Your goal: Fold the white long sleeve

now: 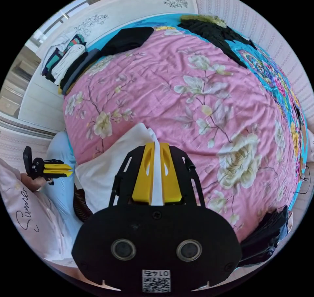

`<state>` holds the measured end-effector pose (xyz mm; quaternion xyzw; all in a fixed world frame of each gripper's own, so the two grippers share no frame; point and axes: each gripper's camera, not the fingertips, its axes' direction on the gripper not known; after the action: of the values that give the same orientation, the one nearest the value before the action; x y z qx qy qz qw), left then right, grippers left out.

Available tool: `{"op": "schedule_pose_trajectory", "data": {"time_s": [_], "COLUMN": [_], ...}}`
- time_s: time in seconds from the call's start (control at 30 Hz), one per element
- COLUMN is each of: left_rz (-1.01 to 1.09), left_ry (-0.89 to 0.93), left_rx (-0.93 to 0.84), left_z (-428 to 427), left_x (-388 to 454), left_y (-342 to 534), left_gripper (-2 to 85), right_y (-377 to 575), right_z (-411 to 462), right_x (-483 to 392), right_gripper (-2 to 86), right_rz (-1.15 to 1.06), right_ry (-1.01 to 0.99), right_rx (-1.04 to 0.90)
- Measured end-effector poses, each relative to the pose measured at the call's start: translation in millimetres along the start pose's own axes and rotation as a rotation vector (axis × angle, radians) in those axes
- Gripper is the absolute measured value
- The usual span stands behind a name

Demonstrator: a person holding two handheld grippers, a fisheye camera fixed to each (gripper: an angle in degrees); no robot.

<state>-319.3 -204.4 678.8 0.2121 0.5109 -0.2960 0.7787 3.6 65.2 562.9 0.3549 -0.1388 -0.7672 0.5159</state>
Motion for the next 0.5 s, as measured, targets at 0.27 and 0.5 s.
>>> {"op": "schedule_pose_trajectory", "data": {"time_s": [0.27, 0.5], "left_rz": [0.035, 0.177], "left_ry": [0.057, 0.029], "left_rx": [0.11, 0.07], "left_z": [-25.7, 29.1], "left_x": [-15.1, 28.6], "left_y": [-4.5, -15.9], "left_gripper": [10.9, 10.8], "right_y": [-13.7, 10.5], "right_z": [30.0, 61.7], "right_x": [-4.2, -2.4], "right_gripper": [13.1, 5.8], "right_rz": [-0.07, -0.088], "right_ry": [-0.164, -0.277], "right_rx": [0.007, -0.009]}}
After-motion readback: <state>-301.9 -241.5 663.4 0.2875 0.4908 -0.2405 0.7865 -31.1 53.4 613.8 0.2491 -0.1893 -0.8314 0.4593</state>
